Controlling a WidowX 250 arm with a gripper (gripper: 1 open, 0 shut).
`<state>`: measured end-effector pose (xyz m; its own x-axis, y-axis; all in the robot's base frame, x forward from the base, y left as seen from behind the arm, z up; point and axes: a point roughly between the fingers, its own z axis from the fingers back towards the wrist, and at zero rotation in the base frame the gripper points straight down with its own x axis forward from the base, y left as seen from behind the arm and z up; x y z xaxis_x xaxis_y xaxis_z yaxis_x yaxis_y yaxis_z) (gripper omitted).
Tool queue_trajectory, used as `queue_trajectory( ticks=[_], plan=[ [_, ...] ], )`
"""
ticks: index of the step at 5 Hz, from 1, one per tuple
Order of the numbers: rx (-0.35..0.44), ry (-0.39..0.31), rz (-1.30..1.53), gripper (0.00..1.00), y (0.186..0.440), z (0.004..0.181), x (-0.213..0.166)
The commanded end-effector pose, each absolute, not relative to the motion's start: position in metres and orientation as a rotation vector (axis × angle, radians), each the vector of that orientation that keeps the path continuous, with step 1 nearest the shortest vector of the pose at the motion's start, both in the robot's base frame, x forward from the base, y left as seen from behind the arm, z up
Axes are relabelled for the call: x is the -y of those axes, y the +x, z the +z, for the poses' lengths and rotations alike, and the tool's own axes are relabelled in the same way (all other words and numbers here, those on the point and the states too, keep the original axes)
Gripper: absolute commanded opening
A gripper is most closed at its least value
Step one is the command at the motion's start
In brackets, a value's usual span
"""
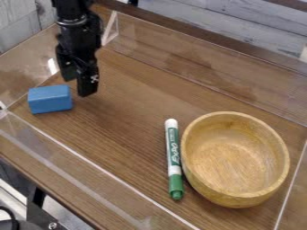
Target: Put the blue block in the brown bowl
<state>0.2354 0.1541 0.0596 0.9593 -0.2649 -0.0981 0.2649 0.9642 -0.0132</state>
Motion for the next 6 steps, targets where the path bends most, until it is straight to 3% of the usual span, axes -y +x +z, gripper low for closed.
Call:
queue_trajectory(
  ticks=[1, 6],
  plan=[
    [-0.044, 0.044, -0.287, 1.0, 0.233, 0.077, -0.163],
    [-0.003, 0.03, -0.286, 1.0, 0.217, 0.069, -0.198]
  ],
)
